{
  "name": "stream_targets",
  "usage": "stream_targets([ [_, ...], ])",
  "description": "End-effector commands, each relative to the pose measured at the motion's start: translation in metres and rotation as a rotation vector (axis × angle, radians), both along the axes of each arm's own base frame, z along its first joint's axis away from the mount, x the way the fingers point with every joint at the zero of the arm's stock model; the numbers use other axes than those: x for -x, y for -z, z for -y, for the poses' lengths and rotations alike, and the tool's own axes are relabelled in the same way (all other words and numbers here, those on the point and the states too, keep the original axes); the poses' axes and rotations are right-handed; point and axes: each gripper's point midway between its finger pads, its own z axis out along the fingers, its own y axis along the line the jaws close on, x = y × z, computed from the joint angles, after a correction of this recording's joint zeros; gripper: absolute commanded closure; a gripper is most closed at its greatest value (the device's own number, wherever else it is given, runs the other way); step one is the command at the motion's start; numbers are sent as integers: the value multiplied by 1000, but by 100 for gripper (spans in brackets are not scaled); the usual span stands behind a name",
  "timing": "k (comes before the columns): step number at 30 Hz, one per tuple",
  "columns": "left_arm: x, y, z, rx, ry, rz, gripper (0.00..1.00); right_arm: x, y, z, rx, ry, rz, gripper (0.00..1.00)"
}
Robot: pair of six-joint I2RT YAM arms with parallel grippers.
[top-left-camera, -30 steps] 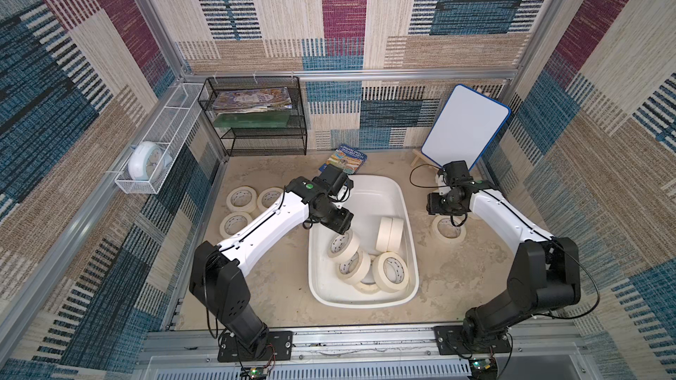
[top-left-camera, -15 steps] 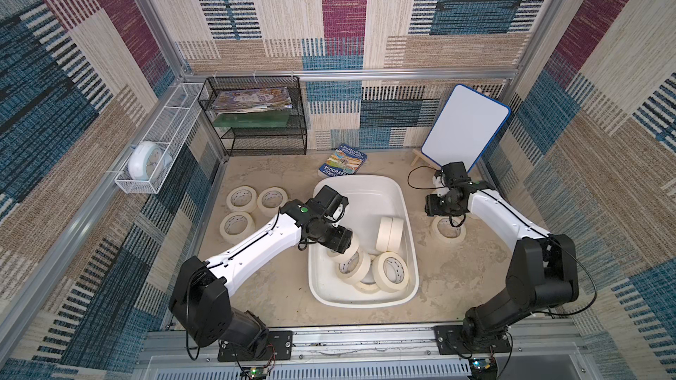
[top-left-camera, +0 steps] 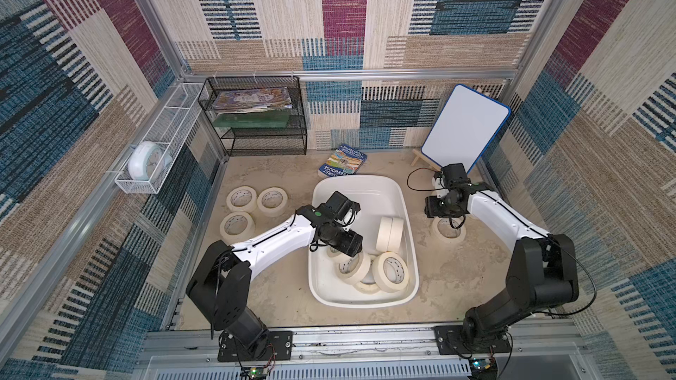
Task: Take out the art tape in the storage box
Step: Pick up the art tape from the storage box.
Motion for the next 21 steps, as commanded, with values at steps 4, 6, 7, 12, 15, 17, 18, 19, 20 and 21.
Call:
stream_targets([
  [4,0,6,15,59,23,-43,38,-1,1,1,11,-6,-2,37],
  [6,0,5,13,49,19,-40,50,-1,2,1,14,-6,-3,37],
  [7,0,3,13,47,20,-36,56,-1,2,2,16,-6,-4,37],
  [12,-6,-11,10,17,27,-3,81,-1,1,2,15,-5,-2,37],
  [15,-12,-27,11,10,41,29,93,-1,-1,2,17,-4,3,37],
  [17,-17,-41,11,3,46,59,98,-1,-2,2,16,-5,6,37],
  [18,-20,-50,10,0,47,79,98,-1,-3,2,17,-5,9,37],
  [19,-23,-62,9,-3,43,106,98,-2,-5,1,15,-7,15,37],
  [20,-26,-72,7,-7,38,135,98,-2,-6,1,13,-8,21,37],
  [21,-29,-84,2,-20,27,170,98,-3,-9,-1,9,-14,32,37],
])
